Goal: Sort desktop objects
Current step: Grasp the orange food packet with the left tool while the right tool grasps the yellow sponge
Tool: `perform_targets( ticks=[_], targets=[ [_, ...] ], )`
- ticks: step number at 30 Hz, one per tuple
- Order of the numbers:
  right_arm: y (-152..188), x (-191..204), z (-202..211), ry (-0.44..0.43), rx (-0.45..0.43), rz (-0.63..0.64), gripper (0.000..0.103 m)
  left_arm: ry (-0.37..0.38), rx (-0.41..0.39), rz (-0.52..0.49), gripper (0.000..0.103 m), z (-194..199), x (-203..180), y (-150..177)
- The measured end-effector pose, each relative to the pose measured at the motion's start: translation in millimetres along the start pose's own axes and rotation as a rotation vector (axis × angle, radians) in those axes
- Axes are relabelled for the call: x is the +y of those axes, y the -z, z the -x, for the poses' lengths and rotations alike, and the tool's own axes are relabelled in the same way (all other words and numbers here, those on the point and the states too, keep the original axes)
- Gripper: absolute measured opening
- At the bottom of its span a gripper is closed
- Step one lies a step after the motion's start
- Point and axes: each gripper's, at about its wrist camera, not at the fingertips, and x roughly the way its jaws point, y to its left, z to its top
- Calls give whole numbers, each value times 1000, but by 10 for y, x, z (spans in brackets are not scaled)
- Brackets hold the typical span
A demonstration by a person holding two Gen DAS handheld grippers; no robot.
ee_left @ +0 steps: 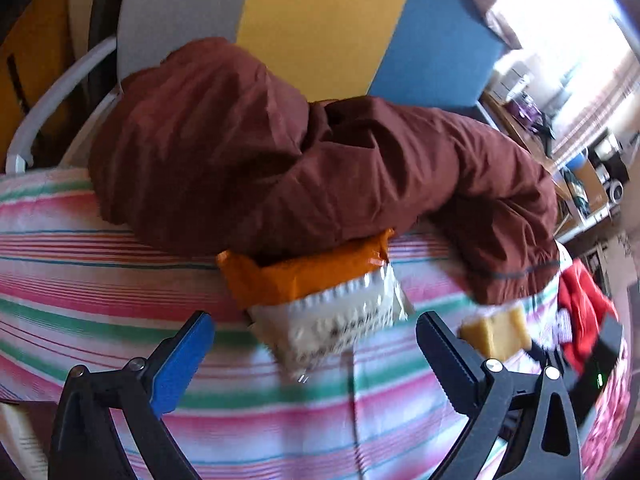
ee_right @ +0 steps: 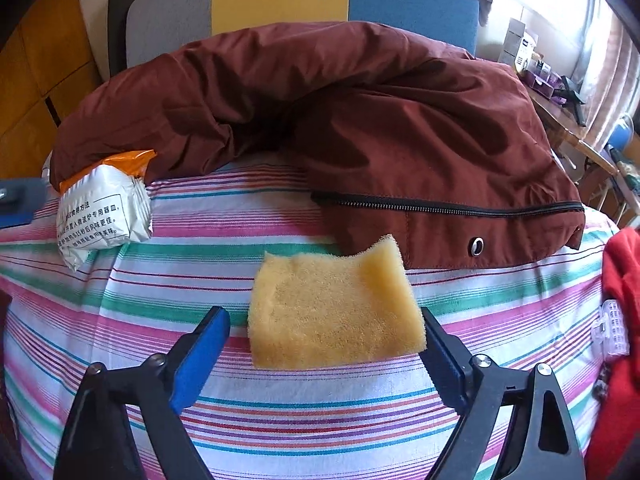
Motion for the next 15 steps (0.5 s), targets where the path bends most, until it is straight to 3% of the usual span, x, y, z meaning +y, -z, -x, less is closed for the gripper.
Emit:
perform_targets(
  ticks=[11, 13, 15],
  targets=[
    [-35, 1, 13, -24, -5, -17, 92, -142, 23, -18, 102, -439, -226, -177],
    [-23, 30, -24, 9, 9, 13, 90, -141, 2, -49, 103, -446, -221, -120],
    [-12, 65, -69, 66, 22, 39, 74, -123, 8, -92, 93, -452, -216, -41]
  ],
)
